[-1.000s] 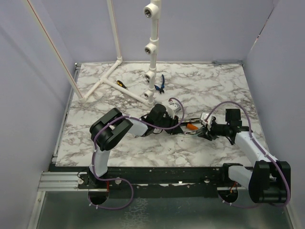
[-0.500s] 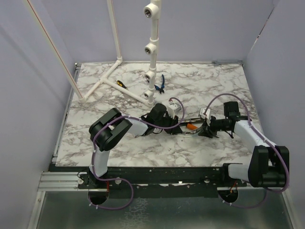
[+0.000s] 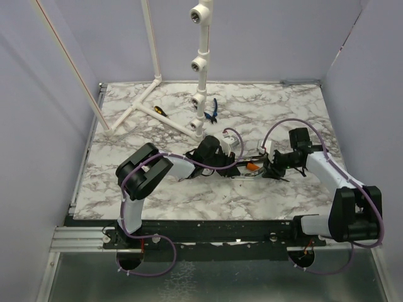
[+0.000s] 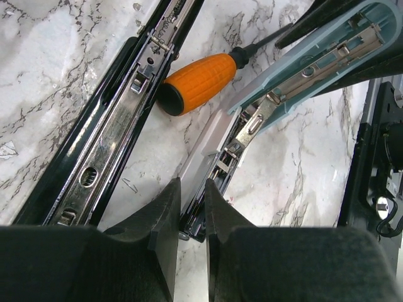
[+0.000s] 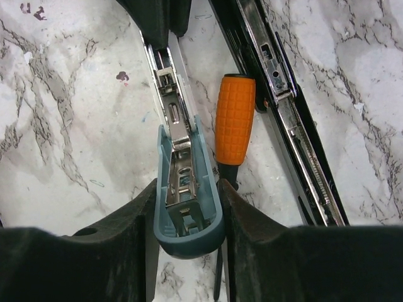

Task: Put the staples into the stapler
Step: Open the stapler at the center of the board.

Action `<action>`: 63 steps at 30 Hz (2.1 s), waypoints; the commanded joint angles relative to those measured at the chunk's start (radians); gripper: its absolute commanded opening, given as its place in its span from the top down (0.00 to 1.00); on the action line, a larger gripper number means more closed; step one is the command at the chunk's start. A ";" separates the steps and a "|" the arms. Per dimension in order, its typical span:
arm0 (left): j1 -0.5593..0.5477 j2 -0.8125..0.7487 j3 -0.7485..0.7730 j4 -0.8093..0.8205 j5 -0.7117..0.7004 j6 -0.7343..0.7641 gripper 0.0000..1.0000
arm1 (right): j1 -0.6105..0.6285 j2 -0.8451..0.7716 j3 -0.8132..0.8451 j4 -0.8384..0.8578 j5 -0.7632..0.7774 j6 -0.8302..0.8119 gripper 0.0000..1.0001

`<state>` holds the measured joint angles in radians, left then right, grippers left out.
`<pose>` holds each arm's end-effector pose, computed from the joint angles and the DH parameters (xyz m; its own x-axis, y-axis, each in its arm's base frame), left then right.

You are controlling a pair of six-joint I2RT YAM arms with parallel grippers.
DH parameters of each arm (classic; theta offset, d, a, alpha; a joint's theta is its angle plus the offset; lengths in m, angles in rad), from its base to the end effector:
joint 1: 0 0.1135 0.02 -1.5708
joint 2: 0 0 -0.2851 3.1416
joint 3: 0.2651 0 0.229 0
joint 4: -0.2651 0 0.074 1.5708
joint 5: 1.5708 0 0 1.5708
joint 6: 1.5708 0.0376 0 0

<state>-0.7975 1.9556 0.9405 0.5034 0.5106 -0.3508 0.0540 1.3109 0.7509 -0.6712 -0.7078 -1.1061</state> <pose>0.2577 -0.2903 0.1694 -0.6380 0.2244 -0.7366 0.7483 0.4063 -0.5244 0.1984 0.0352 0.2258 -0.1920 -0.6906 -0.6973 -0.9570 0.2893 -0.0231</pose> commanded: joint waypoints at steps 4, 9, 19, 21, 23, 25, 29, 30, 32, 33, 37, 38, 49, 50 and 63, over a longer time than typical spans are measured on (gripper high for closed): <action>0.030 -0.008 -0.011 -0.113 -0.057 0.018 0.83 | 0.006 0.004 0.059 -0.051 0.039 0.044 0.52; 0.029 -0.013 -0.006 -0.113 -0.056 0.018 0.81 | 0.010 0.005 0.085 -0.072 0.022 0.061 0.45; 0.030 -0.034 -0.005 -0.113 -0.053 0.029 0.75 | 0.012 -0.032 0.045 -0.059 0.071 0.072 0.43; 0.028 -0.040 -0.008 -0.112 -0.053 0.037 0.74 | 0.012 -0.054 0.028 -0.046 0.094 0.076 0.42; 0.029 -0.046 -0.012 -0.112 -0.054 0.042 0.72 | 0.012 -0.081 0.015 -0.030 0.123 0.085 0.40; 0.028 -0.049 -0.015 -0.112 -0.054 0.049 0.70 | 0.012 -0.094 0.017 -0.019 0.151 0.092 0.38; 0.027 -0.057 -0.021 -0.113 -0.061 0.062 0.66 | 0.012 -0.099 0.047 -0.039 0.183 0.083 0.32; 0.027 -0.061 -0.023 -0.113 -0.064 0.065 0.65 | 0.012 -0.100 0.055 -0.044 0.188 0.083 0.31; 0.027 -0.071 -0.023 -0.112 -0.066 0.076 0.63 | 0.012 -0.102 0.070 -0.051 0.198 0.084 0.30; 0.027 -0.075 -0.023 -0.112 -0.066 0.080 0.61 | 0.012 -0.103 0.078 -0.053 0.200 0.087 0.30; 0.027 -0.096 -0.023 -0.112 -0.067 0.093 0.56 | 0.012 -0.108 0.114 -0.067 0.188 0.104 0.29; 0.027 -0.101 -0.024 -0.111 -0.065 0.096 0.54 | 0.013 -0.109 0.122 -0.068 0.184 0.111 0.29; 0.025 -0.154 -0.017 -0.105 -0.033 0.127 0.43 | 0.044 -0.140 0.195 -0.092 0.172 0.179 0.28; 0.026 -0.167 -0.017 -0.104 -0.029 0.136 0.42 | 0.048 -0.141 0.211 -0.097 0.168 0.194 0.28; 0.052 -0.392 0.002 -0.416 -0.275 0.528 0.28 | 0.262 -0.115 0.284 0.085 0.180 0.497 0.28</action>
<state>-0.7692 1.6302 0.9264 0.2626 0.3553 -0.0093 0.2932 1.1893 1.0183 -0.6884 -0.5243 -0.7284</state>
